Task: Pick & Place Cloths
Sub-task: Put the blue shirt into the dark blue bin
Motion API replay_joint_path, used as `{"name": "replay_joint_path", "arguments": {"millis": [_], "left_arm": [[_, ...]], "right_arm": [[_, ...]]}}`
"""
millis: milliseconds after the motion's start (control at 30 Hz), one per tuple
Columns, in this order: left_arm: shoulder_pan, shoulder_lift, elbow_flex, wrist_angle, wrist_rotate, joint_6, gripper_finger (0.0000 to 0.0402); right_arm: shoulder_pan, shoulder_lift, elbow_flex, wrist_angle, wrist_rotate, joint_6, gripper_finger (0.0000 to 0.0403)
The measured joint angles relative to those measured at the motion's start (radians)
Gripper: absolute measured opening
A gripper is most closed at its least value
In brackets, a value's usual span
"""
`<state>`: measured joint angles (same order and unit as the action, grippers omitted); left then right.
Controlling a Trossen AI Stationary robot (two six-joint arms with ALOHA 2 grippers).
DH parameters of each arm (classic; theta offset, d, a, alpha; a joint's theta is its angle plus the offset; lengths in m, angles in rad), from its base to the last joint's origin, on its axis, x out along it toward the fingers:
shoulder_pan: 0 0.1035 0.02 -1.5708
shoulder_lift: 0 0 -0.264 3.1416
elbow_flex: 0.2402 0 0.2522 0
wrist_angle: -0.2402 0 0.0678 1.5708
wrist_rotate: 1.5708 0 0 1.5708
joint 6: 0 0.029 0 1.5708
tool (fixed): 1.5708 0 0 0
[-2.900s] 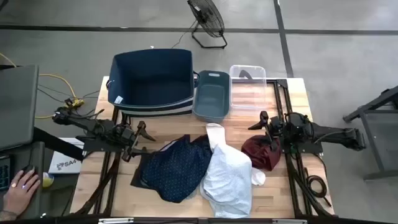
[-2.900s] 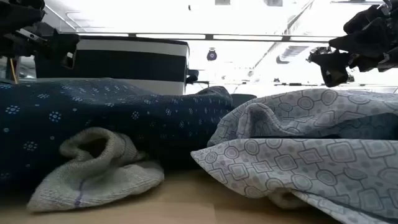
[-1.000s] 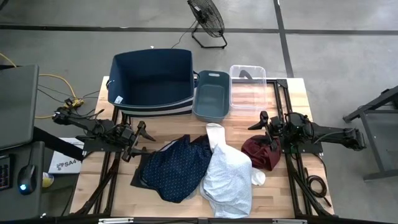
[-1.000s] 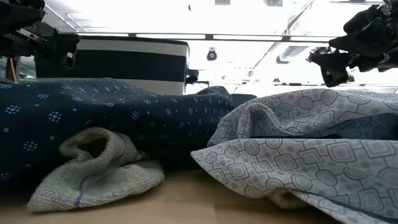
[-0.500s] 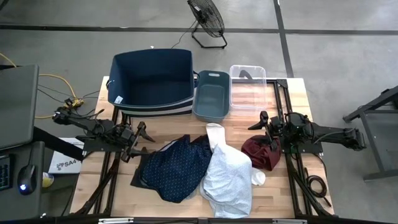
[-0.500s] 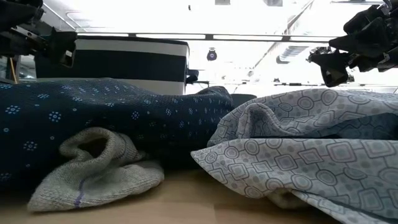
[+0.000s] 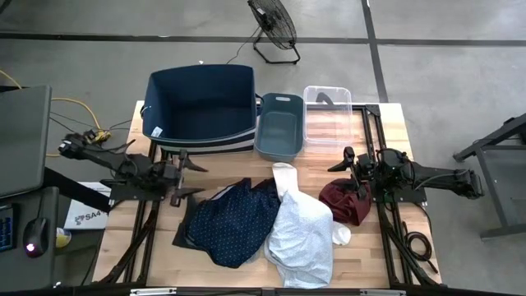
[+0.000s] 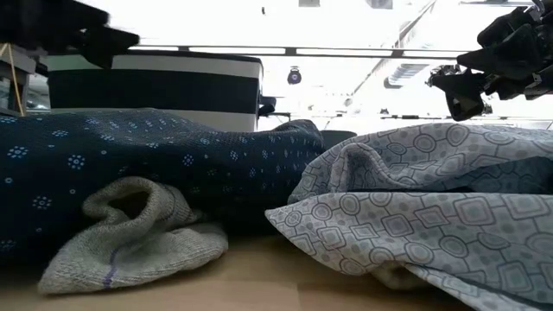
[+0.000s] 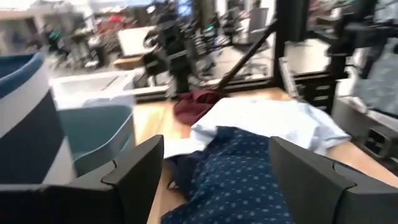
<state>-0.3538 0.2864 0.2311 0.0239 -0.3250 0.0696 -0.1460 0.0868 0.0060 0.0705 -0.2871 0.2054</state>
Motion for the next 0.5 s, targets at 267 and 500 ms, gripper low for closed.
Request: {"name": "replay_joint_path", "arguments": {"millis": [267, 500], "left_arm": [[0.000, 0.301, 0.167, -0.014, -0.137, -0.252, 0.0285], [0.000, 0.580, 0.401, -0.141, -0.132, -0.371, 0.0285]], "right_arm": [[0.000, 0.000, 0.000, 0.000, 0.000, 0.000, 0.0217], [0.000, 0.000, 0.000, 0.000, 0.000, 0.000, 0.0217]]}}
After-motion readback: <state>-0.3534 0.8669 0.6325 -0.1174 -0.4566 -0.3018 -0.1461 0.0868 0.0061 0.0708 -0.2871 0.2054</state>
